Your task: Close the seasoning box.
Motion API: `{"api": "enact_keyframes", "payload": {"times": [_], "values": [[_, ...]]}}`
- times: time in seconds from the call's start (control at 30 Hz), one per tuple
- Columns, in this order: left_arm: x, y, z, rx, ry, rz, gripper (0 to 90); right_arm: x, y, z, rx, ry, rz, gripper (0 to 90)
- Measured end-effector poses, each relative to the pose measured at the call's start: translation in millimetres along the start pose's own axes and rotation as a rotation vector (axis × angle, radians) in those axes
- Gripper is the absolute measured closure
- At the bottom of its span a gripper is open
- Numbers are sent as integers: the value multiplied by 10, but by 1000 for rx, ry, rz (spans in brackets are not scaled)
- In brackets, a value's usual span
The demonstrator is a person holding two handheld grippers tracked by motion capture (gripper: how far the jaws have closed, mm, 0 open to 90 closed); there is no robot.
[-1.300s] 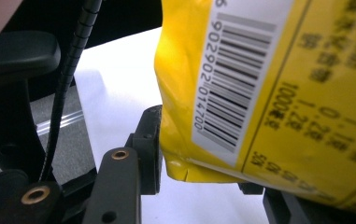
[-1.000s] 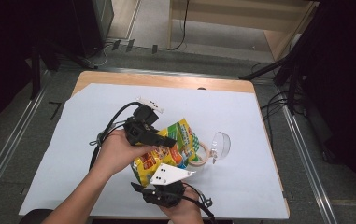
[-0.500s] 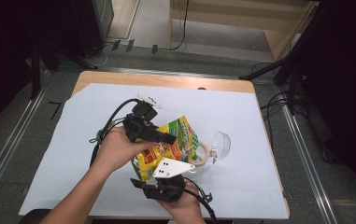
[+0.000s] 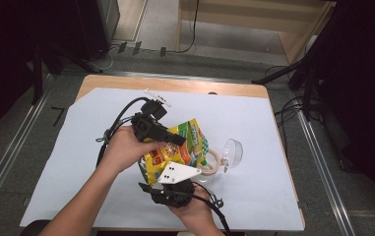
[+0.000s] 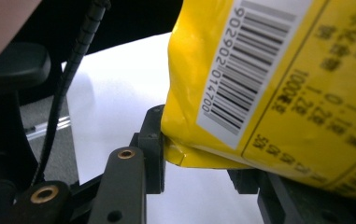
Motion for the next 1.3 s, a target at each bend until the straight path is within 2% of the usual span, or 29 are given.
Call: {"api": "enact_keyframes", "payload": {"times": [0.23,0.33,0.4,0.53,0.57,0.6,0.67,0.77,1.0,1.03,1.13,1.3], "values": [[32,39,3,14,-5,-11,764,-17,-16,28,24,9,4,647],[32,42,8,33,1,-23,753,-14,-14,32,18,9,10,646],[25,62,15,65,13,-39,749,-11,-11,28,18,11,7,648],[14,81,20,64,19,-46,756,0,-22,24,28,13,-2,653],[-5,76,25,42,17,-37,759,5,-24,15,29,19,-8,655],[-5,76,25,42,17,-37,745,5,-24,15,29,19,-8,655],[-27,77,15,9,30,-3,723,3,-21,-6,38,31,-13,655],[-44,98,23,22,28,-13,718,2,-22,-28,47,37,-19,655],[-54,100,25,26,19,-47,779,25,-37,-41,48,31,-24,653],[-64,115,18,32,24,-68,795,30,-32,-52,47,37,-30,624],[-80,136,13,39,24,-80,807,36,-39,-61,46,40,-29,610],[-58,170,-2,53,31,-86,812,43,-14,-57,54,34,-19,664]]}}
Point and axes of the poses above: each handheld gripper's, and its own axes: x roughly forward along the jaws, z roughly out of its underside, y roughly to its right, the point moved 7 cm from there along x, roughly forward along the jaws, and after that the axes turned 7 degrees about -y, right-handed, at the moved point
